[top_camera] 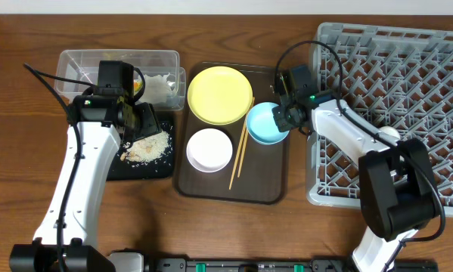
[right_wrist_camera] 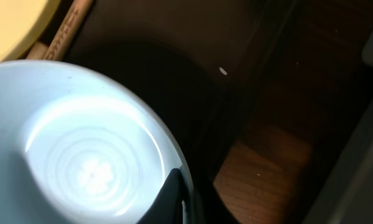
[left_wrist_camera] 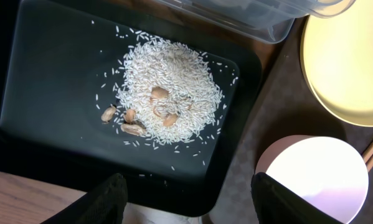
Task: Sort waste into correct bins and load items into the dishwasher rack
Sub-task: 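Reach the right gripper to the blue cup on the brown tray and grasp it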
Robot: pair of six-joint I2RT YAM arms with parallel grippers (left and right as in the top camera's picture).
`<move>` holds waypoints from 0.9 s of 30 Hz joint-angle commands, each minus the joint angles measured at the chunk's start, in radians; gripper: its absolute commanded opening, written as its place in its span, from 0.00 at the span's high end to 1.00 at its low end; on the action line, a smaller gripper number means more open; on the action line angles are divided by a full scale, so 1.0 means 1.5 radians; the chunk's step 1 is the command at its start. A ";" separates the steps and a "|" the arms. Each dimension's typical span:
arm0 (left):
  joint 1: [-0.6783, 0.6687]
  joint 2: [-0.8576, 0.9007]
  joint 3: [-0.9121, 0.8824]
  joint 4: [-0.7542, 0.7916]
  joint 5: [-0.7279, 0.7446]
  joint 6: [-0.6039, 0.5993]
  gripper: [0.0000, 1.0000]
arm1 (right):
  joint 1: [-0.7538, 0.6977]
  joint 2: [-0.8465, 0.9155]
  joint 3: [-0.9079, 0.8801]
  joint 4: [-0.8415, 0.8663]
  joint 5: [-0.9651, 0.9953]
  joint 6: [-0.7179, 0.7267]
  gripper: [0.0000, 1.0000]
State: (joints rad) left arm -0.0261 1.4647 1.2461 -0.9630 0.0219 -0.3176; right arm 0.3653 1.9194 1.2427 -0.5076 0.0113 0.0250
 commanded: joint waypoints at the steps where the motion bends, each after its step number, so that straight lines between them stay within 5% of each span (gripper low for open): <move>1: 0.003 -0.004 0.001 -0.003 -0.010 -0.006 0.33 | -0.005 -0.005 0.010 -0.001 0.009 0.029 0.99; 9: 0.003 -0.004 0.001 -0.003 -0.010 -0.006 0.33 | -0.042 -0.124 0.043 0.009 0.022 -0.011 0.99; 14: 0.003 -0.004 0.001 -0.003 -0.010 -0.006 0.33 | -0.067 -0.216 0.049 0.079 0.158 -0.060 0.99; 27: 0.003 -0.004 0.001 -0.003 -0.010 -0.006 0.33 | -0.158 -0.178 0.049 0.364 0.509 -0.410 0.99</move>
State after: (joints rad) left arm -0.0261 1.4647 1.2457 -0.9630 0.0200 -0.3180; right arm 0.1577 1.6119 1.3140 0.0086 0.6331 -0.4046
